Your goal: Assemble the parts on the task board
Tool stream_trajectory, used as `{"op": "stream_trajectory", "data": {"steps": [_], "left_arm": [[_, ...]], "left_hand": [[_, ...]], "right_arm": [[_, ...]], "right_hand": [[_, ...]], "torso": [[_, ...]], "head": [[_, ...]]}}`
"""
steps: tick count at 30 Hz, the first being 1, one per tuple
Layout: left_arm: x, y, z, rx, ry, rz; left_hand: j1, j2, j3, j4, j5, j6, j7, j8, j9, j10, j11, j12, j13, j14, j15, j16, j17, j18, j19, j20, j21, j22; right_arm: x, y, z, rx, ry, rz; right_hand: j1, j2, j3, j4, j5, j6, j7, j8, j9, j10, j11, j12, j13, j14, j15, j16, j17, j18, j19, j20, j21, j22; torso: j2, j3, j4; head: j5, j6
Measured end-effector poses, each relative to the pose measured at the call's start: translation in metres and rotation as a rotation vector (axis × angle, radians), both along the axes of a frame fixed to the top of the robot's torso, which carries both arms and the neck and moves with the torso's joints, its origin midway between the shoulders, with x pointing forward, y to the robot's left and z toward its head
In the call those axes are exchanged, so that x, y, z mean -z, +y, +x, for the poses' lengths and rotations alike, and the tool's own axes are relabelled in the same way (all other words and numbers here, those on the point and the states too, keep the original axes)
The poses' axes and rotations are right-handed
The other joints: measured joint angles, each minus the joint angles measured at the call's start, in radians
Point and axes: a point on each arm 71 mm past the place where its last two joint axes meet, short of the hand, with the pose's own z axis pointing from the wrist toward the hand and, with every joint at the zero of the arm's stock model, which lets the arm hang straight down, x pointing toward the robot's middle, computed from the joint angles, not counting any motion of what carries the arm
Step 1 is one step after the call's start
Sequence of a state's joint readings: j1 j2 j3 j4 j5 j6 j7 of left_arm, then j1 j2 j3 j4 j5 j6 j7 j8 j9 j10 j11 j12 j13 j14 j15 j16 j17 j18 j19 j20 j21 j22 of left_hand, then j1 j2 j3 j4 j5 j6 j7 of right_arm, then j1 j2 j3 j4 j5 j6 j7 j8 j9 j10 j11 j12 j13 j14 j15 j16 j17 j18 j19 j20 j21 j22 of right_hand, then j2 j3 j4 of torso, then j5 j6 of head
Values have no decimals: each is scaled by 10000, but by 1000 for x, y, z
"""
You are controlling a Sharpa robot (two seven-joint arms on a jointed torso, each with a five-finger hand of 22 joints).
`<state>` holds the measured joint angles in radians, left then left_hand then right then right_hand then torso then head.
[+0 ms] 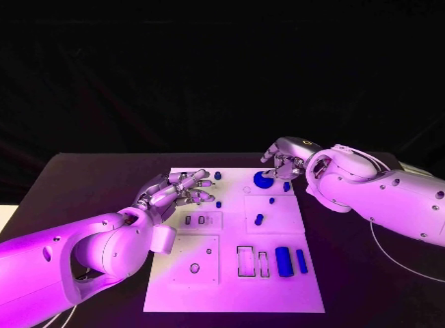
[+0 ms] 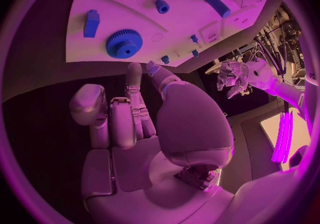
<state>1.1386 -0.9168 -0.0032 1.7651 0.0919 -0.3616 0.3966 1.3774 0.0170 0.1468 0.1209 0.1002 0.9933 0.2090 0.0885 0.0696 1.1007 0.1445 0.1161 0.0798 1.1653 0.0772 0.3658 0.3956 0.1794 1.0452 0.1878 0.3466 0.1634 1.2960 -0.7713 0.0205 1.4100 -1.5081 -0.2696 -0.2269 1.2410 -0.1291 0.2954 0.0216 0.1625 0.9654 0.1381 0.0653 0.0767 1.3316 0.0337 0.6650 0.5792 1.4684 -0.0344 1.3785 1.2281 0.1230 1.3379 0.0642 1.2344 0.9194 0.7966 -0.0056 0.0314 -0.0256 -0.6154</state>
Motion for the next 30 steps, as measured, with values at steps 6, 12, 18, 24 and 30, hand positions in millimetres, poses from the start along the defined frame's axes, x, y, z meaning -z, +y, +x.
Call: {"op": "stream_trajectory", "data": {"steps": [6, 12, 18, 24, 30], "left_arm": [[0, 0, 1, -16, 26, -22], [1, 0, 1, -14, 38, -39], [1, -1, 1, -6, 48, -53], [1, -1, 1, -6, 54, -60], [1, -1, 1, -2, 59, -65]], "left_hand": [[0, 0, 0, 0, 0, 0, 0, 0, 0, 0, 0, 0, 0, 0, 0, 0, 0, -1, 0, 0, 0, 0], [0, 0, 0, 0, 0, 0, 0, 0, 0, 0, 0, 0, 1, 0, 0, 0, 0, 0, 0, 0, 0, 0], [0, 0, 0, 0, 0, 0, 0, 0, 0, 0, 0, 0, 1, 0, 0, 0, 0, -1, 0, 0, 0, 0], [0, 0, 0, 0, 0, 0, 0, 0, 0, 0, 0, 0, 2, 0, 0, 0, 0, -1, 0, 0, 0, 0], [0, 0, 0, 0, 0, 0, 0, 0, 0, 0, 0, 0, 2, 0, 0, 0, 0, 0, 0, 0, 0, 0]], "right_arm": [[4, -6, 4, 293, 502, -186], [8, -4, 7, 398, 853, -318], [12, 1, 10, 427, 1002, -387], [13, 5, 13, 497, 1015, -423], [15, 8, 15, 554, 1042, -469]], "right_hand": [[205, 155, -430, 366, 0, -3, -2, 0, 16, -179, 107, 3279, 3638, 0, 0, 384, 498, 0, 72, 74, 288, 503], [244, 200, -488, 368, 39, -18, -15, 0, 15, -212, 141, 3568, 4055, 0, 1, 437, 602, 0, 71, 74, 364, 585], [389, 262, -540, 420, 177, -18, -15, 0, 26, -212, 141, 3961, 4481, 0, 1, 495, 687, -1, 71, 74, 406, 679], [388, 261, -541, 420, 178, -18, -15, 0, 35, -212, 141, 4065, 4636, 0, 1, 535, 726, 0, 71, 74, 478, 725], [387, 261, -568, 448, 178, -18, -15, 0, 35, -212, 141, 4065, 4648, 0, 1, 535, 769, 0, 71, 74, 477, 750]], "torso": [[-7, 3, -4], [-6, -5, -6], [0, -9, 1], [0, -18, 8], [2, -16, 1]], "head": [[-27, 3], [-16, -16], [0, -28], [0, -51], [4, -74]]}}
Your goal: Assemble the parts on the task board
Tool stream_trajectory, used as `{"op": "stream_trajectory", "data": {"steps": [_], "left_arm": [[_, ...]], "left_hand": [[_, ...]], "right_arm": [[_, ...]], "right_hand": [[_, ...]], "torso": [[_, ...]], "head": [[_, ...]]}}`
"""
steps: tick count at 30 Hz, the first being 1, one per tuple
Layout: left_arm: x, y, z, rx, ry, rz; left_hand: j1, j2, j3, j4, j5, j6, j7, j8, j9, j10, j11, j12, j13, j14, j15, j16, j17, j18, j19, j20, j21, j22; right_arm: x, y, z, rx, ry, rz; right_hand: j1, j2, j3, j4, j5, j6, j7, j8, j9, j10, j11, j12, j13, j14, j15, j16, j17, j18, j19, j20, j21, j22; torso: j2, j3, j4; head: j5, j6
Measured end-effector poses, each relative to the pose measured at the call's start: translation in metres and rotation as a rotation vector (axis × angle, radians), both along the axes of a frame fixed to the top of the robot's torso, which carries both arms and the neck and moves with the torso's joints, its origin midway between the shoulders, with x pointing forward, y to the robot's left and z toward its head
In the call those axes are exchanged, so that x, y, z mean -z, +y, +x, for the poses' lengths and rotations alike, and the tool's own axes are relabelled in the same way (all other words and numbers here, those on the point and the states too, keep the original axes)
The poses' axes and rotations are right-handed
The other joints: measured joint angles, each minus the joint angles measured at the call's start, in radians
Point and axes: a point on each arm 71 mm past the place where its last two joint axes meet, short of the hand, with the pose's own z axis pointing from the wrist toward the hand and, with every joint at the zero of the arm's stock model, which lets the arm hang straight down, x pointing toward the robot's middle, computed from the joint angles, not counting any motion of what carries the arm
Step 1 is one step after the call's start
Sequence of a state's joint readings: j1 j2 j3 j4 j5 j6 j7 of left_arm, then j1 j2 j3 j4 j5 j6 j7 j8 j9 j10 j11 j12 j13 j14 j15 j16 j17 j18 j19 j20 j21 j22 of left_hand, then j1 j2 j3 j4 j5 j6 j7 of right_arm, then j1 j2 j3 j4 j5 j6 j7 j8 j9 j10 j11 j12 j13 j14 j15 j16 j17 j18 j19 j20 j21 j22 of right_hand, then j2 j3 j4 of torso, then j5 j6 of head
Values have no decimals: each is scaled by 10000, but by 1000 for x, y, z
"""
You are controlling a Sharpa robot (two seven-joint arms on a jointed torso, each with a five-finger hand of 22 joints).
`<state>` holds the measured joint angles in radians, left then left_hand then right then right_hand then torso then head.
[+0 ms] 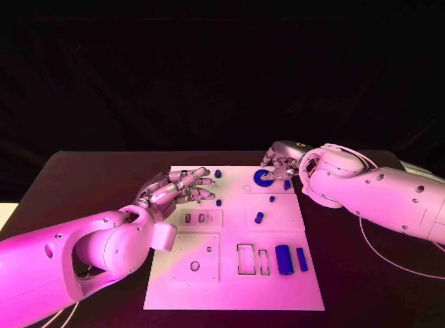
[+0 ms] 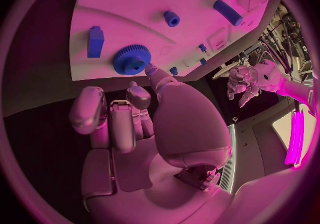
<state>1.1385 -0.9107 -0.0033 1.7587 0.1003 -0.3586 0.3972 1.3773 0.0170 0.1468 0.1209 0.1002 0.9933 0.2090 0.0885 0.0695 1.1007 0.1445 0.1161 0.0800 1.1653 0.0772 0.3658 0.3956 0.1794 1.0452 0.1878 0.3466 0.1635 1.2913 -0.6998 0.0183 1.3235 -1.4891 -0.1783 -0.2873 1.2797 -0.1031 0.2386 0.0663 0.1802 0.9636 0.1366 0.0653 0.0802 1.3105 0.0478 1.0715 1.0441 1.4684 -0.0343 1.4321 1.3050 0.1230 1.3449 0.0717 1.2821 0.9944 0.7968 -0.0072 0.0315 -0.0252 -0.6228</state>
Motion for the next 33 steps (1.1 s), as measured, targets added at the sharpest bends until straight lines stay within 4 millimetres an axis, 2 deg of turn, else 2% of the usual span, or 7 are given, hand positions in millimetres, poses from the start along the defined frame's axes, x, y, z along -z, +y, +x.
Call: {"op": "stream_trajectory", "data": {"steps": [13, 25, 30, 31, 33], "left_arm": [[0, 0, 0, -12, 0, 3], [0, 1, 1, -23, 3, 5], [0, 1, 1, -25, 4, 6], [0, 1, 1, -26, 5, 6], [0, 1, 1, -28, 5, 6]], "left_hand": [[0, 0, 0, 0, 0, 0, 0, 0, 0, 0, 0, 0, 0, 0, 0, 0, 1, -1, 0, 0, 0, 0], [0, 0, 0, 0, 0, 0, 0, 0, 0, 0, 0, 0, 0, 0, 0, 0, 0, -1, 0, 0, 0, 0], [0, 0, 0, 0, 0, 0, 0, 0, 0, 0, 0, 0, 0, 0, 0, 0, 1, -1, 0, 0, 0, 0], [0, 0, 0, 0, 0, 0, 0, 0, 0, 0, 0, 0, 0, 0, 0, 0, 1, 0, 0, 0, 0, 0], [0, 0, 0, 0, 0, 0, 0, 0, 0, 0, 0, 0, 1, 0, 0, 0, 1, -1, 0, 0, 0, 0]], "right_arm": [[6, 1, 0, -44, 363, -279], [8, -4, 2, 82, 479, -423], [8, -2, 3, 49, 466, -435], [8, -2, 3, 42, 463, -441], [8, -1, 3, 27, 456, -460]], "right_hand": [[-2, -80, -198, 137, -62, -49, 49, 0, -3, -35, 35, 49, 142, -38, 38, 83, 31, 1, 36, 36, 42, 93], [0, -78, -209, 149, -1, -49, 49, 8, 11, -34, 36, 314, 402, -38, 38, 172, 29, 1, 35, 36, 93, 170], [173, 95, -209, 149, 196, 104, 43, 117, 62, 94, 17, 618, 753, -38, 38, 230, 29, 2, 35, 36, 150, 263], [211, 53, -209, 149, 196, 104, 43, 117, 62, 94, 17, 618, 779, -38, 38, 230, 29, 2, 35, 36, 171, 280], [274, 93, -167, 107, 196, 139, 42, 117, 72, 93, 17, 660, 821, -38, 38, 230, 28, -106, 35, 36, 196, 302]], "torso": [[2, 13, -5], [3, 13, -1], [7, 18, 0], [8, 18, 0], [9, 18, 1]], "head": [[10, -49], [-53, -25], [-57, -63], [-57, -70], [-51, -80]]}}
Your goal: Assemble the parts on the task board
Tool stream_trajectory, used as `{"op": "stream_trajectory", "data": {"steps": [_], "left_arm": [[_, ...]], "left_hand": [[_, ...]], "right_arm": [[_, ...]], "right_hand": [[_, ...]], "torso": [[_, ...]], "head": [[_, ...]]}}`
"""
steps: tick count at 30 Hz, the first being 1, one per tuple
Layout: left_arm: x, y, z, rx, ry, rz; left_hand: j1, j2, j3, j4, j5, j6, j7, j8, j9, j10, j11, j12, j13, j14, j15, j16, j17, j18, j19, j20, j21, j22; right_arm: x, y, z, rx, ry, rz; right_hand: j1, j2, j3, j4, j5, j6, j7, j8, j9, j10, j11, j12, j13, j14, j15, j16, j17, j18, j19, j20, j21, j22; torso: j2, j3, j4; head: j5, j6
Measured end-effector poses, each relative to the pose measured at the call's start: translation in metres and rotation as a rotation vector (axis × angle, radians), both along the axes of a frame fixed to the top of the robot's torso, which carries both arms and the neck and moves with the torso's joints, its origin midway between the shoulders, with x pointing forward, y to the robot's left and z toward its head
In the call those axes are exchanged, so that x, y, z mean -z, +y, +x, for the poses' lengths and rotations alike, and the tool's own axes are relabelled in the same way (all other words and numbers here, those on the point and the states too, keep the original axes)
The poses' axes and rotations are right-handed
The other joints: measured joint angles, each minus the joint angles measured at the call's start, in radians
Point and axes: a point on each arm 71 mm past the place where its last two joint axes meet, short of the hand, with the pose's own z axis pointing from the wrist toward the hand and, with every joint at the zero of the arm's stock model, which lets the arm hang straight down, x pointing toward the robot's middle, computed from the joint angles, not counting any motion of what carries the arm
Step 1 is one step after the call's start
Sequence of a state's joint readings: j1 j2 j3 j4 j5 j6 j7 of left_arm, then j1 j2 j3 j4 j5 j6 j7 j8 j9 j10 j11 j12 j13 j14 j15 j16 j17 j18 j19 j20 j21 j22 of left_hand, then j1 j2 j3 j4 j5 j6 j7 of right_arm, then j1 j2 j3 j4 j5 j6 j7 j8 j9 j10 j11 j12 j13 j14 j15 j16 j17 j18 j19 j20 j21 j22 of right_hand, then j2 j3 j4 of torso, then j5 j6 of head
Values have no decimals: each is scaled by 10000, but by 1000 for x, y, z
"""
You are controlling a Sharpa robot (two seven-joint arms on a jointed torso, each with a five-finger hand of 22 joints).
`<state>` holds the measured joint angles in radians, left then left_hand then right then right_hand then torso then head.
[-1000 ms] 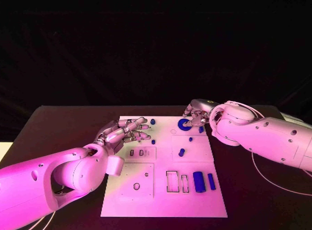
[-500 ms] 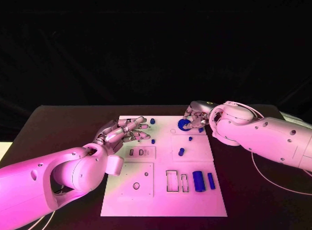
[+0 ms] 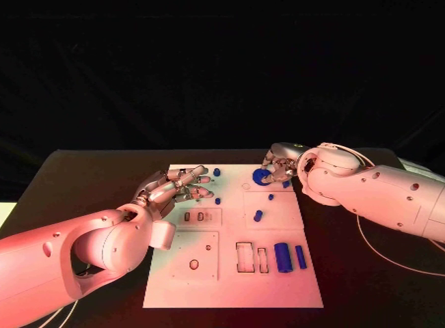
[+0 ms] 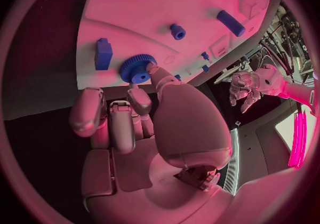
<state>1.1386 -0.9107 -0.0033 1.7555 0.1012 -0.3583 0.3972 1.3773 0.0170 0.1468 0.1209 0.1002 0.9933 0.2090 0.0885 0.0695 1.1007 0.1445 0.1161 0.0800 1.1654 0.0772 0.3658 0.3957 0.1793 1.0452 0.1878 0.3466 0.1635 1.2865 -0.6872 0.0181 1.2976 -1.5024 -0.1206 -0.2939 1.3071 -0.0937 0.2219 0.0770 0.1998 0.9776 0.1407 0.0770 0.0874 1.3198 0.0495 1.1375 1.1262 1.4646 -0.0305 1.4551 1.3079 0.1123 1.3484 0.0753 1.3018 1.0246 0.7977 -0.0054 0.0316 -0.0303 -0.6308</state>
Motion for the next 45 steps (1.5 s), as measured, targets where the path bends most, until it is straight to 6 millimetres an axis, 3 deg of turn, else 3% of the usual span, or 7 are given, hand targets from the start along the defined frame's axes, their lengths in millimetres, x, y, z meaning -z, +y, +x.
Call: {"op": "stream_trajectory", "data": {"steps": [13, 21, 31, 32, 45], "left_arm": [[0, 0, 0, -6, 5, 3], [2, 6, 3, -166, 7, 77], [3, 15, 7, -382, -13, 167], [3, 15, 7, -391, -15, 170], [4, 22, 10, -583, -48, 239]], "left_hand": [[0, 0, 0, 0, 0, 0, 0, 0, 0, 0, 0, 0, 0, 0, 0, 0, 0, 1, 0, 0, 0, 0], [0, 0, 0, 0, 0, 0, 0, 0, 0, 0, 0, 0, 0, 0, 0, 0, 0, 0, 0, 0, 0, 0], [0, 0, 26, -26, 0, 0, 0, 0, 0, 0, 0, 0, -15, 0, 0, -58, 0, 0, 0, 0, 0, 0], [0, 0, 26, -26, 0, 0, 0, 0, 0, 0, 0, 0, -14, 0, 0, -58, 0, 0, 0, 0, 0, 0], [0, 0, 26, -26, 0, 0, 0, 0, 0, 0, 0, 0, -13, 0, 0, -58, 0, 0, 0, 0, 0, 0]], "right_arm": [[0, 3, 0, -76, -96, -72], [0, 14, -8, -258, -756, 370], [-14, 51, -22, -911, -1941, 1253], [-15, 54, -23, -978, -1983, 1304], [-6, 104, -31, -1698, -1890, 1486]], "right_hand": [[227, 148, 162, -120, -205, 539, -103, 313, 56, 331, -113, 579, 590, 1, 0, 79, -1, 2, 37, -37, 78, 125], [353, 365, 600, -148, -303, 646, -151, 317, 39, 518, -161, 886, 965, 39, -38, 117, -2, 7, 73, -73, 154, 213], [223, 545, 752, -221, -178, 652, -148, 315, -28, 517, -161, 886, 1005, 2, -74, 116, -3, 11, 109, -109, 154, 245], [213, 555, 753, -221, -175, 652, -149, 315, -617, 517, -160, 886, 996, 2, -74, 116, -4, 12, 109, -109, 154, 245], [183, 584, 754, -220, -175, 650, -151, 315, -636, 517, -160, 822, 914, 2, -74, 116, -4, 16, 109, -109, 153, 243]], "torso": [[-1, -6, 1], [-1, -2, 8], [-3, -23, 19], [-3, -24, 19], [1, -17, 23]], "head": [[2, -18], [2, 15], [15, 49], [17, 53], [101, 73]]}}
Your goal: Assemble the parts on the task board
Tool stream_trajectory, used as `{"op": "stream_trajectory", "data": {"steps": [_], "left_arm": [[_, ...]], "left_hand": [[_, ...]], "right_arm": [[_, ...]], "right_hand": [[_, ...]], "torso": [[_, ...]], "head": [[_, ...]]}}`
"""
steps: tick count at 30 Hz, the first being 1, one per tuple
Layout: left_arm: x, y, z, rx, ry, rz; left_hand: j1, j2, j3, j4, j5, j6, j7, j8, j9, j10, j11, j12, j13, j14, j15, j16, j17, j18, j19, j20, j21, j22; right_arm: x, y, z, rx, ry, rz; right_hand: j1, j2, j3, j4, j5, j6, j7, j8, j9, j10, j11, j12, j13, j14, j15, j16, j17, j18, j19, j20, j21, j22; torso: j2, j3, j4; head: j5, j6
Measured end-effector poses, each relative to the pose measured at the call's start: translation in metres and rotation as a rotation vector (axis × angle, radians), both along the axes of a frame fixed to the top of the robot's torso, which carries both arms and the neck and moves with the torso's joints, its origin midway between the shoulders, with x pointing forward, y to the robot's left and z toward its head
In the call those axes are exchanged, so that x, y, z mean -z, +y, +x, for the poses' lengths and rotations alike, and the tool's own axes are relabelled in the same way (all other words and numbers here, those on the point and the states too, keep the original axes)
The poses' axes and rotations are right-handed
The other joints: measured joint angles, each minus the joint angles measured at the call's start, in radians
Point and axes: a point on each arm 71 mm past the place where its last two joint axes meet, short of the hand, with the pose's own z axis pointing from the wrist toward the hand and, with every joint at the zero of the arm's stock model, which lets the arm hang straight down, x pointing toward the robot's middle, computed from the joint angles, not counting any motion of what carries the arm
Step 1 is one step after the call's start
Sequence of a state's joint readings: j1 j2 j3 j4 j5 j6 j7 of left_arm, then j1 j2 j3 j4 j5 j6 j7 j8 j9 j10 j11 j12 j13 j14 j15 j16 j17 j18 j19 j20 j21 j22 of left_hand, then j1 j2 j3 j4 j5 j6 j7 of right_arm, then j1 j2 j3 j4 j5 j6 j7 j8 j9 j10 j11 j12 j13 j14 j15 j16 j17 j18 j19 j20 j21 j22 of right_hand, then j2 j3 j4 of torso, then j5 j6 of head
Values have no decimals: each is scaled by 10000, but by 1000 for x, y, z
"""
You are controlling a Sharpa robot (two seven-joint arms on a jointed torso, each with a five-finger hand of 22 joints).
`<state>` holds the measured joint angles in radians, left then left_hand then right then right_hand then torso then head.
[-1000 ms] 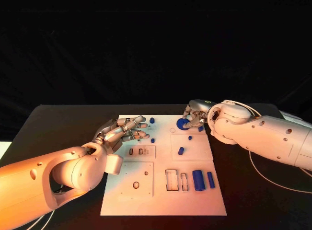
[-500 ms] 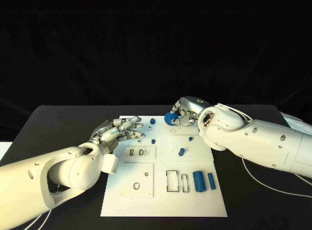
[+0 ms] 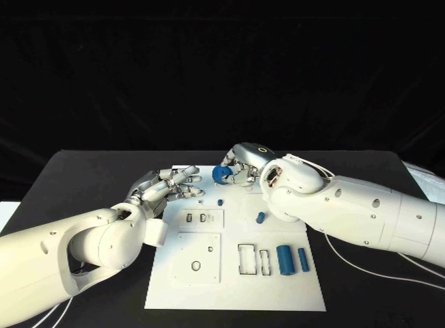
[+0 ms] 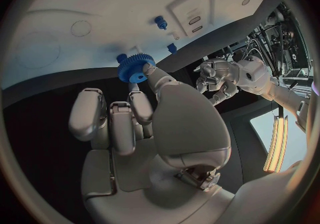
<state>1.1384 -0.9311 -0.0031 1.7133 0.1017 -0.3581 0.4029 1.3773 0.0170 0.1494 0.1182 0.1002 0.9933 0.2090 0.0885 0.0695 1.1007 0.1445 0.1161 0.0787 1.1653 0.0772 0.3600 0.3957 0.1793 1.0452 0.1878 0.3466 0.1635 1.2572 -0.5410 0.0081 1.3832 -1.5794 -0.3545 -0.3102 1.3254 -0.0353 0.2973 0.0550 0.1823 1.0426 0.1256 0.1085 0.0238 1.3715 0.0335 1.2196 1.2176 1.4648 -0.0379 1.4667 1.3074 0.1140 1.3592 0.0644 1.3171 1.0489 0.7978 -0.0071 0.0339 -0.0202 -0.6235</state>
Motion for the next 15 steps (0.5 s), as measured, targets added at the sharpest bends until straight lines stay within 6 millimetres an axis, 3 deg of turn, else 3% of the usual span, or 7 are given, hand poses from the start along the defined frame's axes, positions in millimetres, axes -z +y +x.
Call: {"op": "stream_trajectory", "data": {"steps": [9, 15], "left_arm": [[0, 1, 1, -34, -20, 5], [0, 1, 1, -41, -28, 4]], "left_hand": [[0, 0, 30, -30, 0, 0, 0, 0, 0, 0, 0, 0, 0, 0, 0, 0, 0, 0, 0, 0, 0, 0], [0, 0, 30, -30, 0, 0, 0, 0, 0, 0, 0, 0, 1, 0, 0, 0, 0, 0, 0, 0, 0, 0]], "right_arm": [[17, 17, 0, -59, 324, -251], [20, 19, 2, 50, 368, -343]], "right_hand": [[-6, -9, 28, -24, -2, -3, -2, 0, 0, -4, 4, -53, -45, 0, 0, 0, -1, 4, 0, 0, 0, -16], [-162, -165, 227, 149, -3, -41, 4, -2, 0, -199, 54, -273, -226, -1, 1, 0, -1, 7, 0, 1, 0, -58]], "torso": [[4, 12, -18], [3, 17, -23]], "head": [[49, -22], [67, -37]]}}
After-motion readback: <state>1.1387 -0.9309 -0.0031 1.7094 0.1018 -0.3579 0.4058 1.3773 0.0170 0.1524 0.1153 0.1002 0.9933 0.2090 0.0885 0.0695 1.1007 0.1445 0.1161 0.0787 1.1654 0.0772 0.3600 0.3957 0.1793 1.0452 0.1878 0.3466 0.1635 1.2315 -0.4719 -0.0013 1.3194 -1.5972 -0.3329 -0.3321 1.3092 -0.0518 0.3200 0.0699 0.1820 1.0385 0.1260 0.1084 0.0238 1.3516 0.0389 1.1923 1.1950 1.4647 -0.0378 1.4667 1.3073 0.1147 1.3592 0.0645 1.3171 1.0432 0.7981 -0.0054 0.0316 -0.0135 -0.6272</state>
